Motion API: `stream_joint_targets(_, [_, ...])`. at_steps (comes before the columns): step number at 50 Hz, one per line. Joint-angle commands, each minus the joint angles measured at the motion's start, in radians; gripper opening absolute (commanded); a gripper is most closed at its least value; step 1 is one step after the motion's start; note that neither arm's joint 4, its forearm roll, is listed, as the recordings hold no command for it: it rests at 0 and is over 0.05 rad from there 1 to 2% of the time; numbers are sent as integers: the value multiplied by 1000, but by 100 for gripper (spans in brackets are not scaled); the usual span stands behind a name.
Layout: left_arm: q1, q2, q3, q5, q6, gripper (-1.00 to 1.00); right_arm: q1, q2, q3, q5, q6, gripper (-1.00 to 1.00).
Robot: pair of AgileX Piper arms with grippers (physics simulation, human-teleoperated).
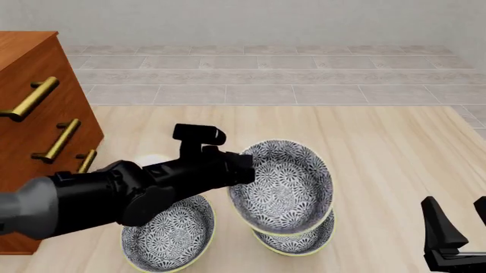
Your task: Stack the bowl at the front on the bowl in the middle.
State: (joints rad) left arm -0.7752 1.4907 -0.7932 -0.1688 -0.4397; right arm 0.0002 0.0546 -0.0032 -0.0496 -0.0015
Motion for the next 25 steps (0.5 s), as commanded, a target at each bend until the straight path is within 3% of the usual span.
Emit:
stream_joint_targets(1, [-32, 15, -1, -16, -3, -100, 0, -1, 0, 0, 0, 100])
stream_joint_targets(25, [-59, 71, -9, -42, 1, -100, 0, -1, 0, 0, 0, 100])
